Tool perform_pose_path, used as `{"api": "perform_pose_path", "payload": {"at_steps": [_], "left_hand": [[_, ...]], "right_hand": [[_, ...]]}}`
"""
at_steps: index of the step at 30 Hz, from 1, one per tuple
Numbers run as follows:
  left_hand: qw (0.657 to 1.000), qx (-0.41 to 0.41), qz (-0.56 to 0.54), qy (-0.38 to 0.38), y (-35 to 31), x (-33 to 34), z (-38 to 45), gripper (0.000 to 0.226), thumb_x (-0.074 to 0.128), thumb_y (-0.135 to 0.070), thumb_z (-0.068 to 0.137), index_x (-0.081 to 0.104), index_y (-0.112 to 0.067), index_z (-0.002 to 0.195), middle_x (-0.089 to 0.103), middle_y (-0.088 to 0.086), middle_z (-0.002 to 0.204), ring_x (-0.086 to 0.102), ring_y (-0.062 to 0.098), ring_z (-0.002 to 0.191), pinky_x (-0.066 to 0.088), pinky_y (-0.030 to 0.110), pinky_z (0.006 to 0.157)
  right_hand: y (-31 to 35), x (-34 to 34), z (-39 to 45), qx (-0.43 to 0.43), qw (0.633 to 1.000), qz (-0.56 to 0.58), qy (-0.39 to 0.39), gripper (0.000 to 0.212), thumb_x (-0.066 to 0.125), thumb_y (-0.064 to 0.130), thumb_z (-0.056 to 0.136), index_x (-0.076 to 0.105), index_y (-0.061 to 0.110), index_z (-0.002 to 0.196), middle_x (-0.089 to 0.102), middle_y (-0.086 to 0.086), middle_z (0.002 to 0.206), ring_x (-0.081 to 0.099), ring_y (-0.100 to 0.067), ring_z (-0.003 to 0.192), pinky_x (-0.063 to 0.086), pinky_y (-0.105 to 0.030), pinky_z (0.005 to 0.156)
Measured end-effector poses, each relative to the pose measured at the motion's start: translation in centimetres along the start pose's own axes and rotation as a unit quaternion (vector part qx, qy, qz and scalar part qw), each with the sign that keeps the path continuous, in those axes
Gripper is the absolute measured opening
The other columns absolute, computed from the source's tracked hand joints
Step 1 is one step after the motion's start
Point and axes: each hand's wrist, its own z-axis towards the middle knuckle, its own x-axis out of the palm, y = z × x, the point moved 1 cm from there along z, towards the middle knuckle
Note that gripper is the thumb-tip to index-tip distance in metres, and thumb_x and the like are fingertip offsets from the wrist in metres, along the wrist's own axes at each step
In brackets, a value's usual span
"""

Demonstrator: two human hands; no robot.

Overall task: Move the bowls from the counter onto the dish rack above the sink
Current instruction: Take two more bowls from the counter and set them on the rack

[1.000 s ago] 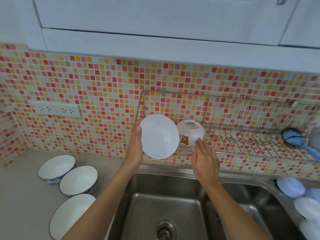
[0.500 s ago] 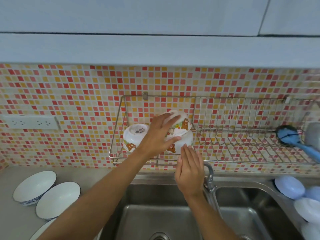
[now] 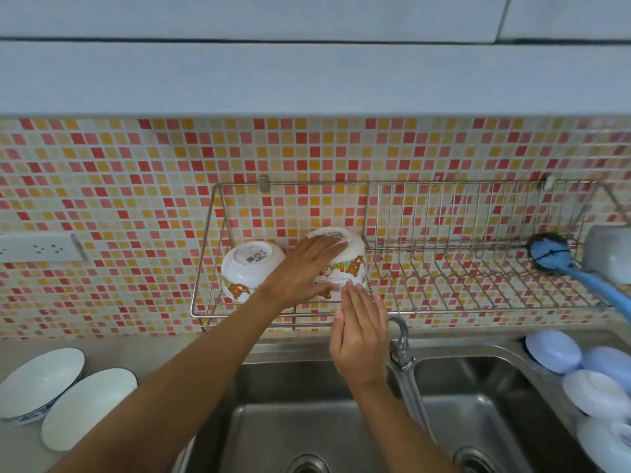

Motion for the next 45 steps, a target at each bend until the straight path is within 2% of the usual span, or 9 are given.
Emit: {"api": "perform_pose_path", "payload": {"at_steps": [9,13,21,24,27,31,35,41,45], "left_hand": [[0.999,0.005,-0.032,-0.005,0.0,0.1,-1.0,0.066,0.058,-0.051,0.087,0.035,-0.028,0.144,0.038,-0.002,0.149,0.033,0.018,0.137,0.03,0.038,0.112],[0.993,-0.045,-0.089,-0.063,0.1,-0.8,-1.3,0.05,0.049,-0.028,0.096,0.036,-0.022,0.144,0.04,0.002,0.148,0.035,0.019,0.135,0.035,0.035,0.108],[0.994,-0.068,-0.085,-0.008,0.5,0.2,-1.3,0.045,0.035,-0.033,0.102,0.037,-0.022,0.145,0.031,-0.001,0.155,0.017,0.015,0.145,0.01,0.026,0.117],[0.994,-0.078,-0.073,-0.001,0.5,0.0,-1.5,0.045,0.033,-0.033,0.102,0.034,-0.021,0.146,0.029,0.002,0.155,0.017,0.018,0.146,0.014,0.035,0.12],[0.984,-0.145,-0.08,-0.067,0.7,-1.2,-2.1,0.046,0.029,-0.031,0.103,0.032,-0.02,0.147,0.03,0.004,0.155,0.02,0.019,0.145,0.021,0.041,0.119],[0.967,-0.196,-0.05,-0.153,-0.7,-3.2,-5.6,0.045,0.027,-0.031,0.103,0.041,-0.012,0.142,0.045,0.008,0.146,0.035,0.022,0.139,0.018,0.031,0.113],[0.981,-0.166,0.08,-0.062,-1.4,-1.6,-13.0,0.056,0.013,-0.039,0.103,0.052,-0.014,0.135,0.058,0.006,0.134,0.049,0.023,0.129,0.02,0.039,0.115],[0.975,-0.206,0.05,-0.059,-0.9,-1.1,-21.6,0.052,0.031,-0.03,0.103,0.016,-0.016,0.151,0.013,0.005,0.159,0.004,0.018,0.148,0.001,0.035,0.121],[0.941,-0.338,0.021,-0.032,0.4,-1.2,-29.4,0.057,0.018,-0.045,0.101,0.001,-0.023,0.151,-0.014,-0.005,0.155,-0.016,0.016,0.145,-0.013,0.033,0.115]], "right_hand": [[0.1,0.0,-0.2,0.005,1.0,0.001,-0.009,0.035,0.047,0.018,0.094,0.064,0.003,0.121,0.064,-0.01,0.126,0.055,-0.021,0.125,0.035,-0.046,0.113],[0.2,0.0,-0.2,0.008,1.0,-0.004,-0.013,0.036,0.045,0.018,0.096,0.065,0.002,0.12,0.065,-0.011,0.124,0.057,-0.022,0.123,0.034,-0.046,0.113],[0.3,0.1,-0.2,0.016,1.0,-0.007,-0.003,0.037,0.042,0.02,0.097,0.065,0.002,0.121,0.064,-0.01,0.126,0.056,-0.021,0.124,0.035,-0.047,0.112],[0.3,-0.1,-0.3,0.027,1.0,-0.001,0.007,0.039,0.04,0.023,0.099,0.064,0.003,0.122,0.064,-0.01,0.126,0.055,-0.022,0.124,0.035,-0.048,0.112],[0.6,-0.5,-0.3,0.039,0.999,-0.001,0.03,0.043,0.034,0.028,0.101,0.062,0.004,0.124,0.063,-0.01,0.128,0.053,-0.023,0.127,0.034,-0.051,0.112],[1.1,-1.3,-1.1,0.058,0.994,-0.006,0.089,0.046,0.036,0.029,0.1,0.048,0.006,0.138,0.049,-0.008,0.144,0.036,-0.025,0.14,0.022,-0.05,0.118],[2.5,-2.0,-3.1,0.082,0.986,0.009,0.143,0.058,0.032,0.035,0.1,0.023,0.008,0.151,0.019,-0.007,0.159,0.008,-0.025,0.149,0.017,-0.048,0.12],[8.7,-1.0,-6.5,0.1,0.969,0.065,0.215,0.063,0.032,0.042,0.098,0.017,0.013,0.153,0.004,-0.01,0.162,0.001,-0.026,0.149,0.011,-0.048,0.12],[14.7,1.3,-11.0,0.087,0.929,0.126,0.336,0.061,0.036,0.044,0.099,0.022,0.017,0.152,0.003,-0.003,0.161,0.004,-0.022,0.149,0.017,-0.044,0.119]]}}
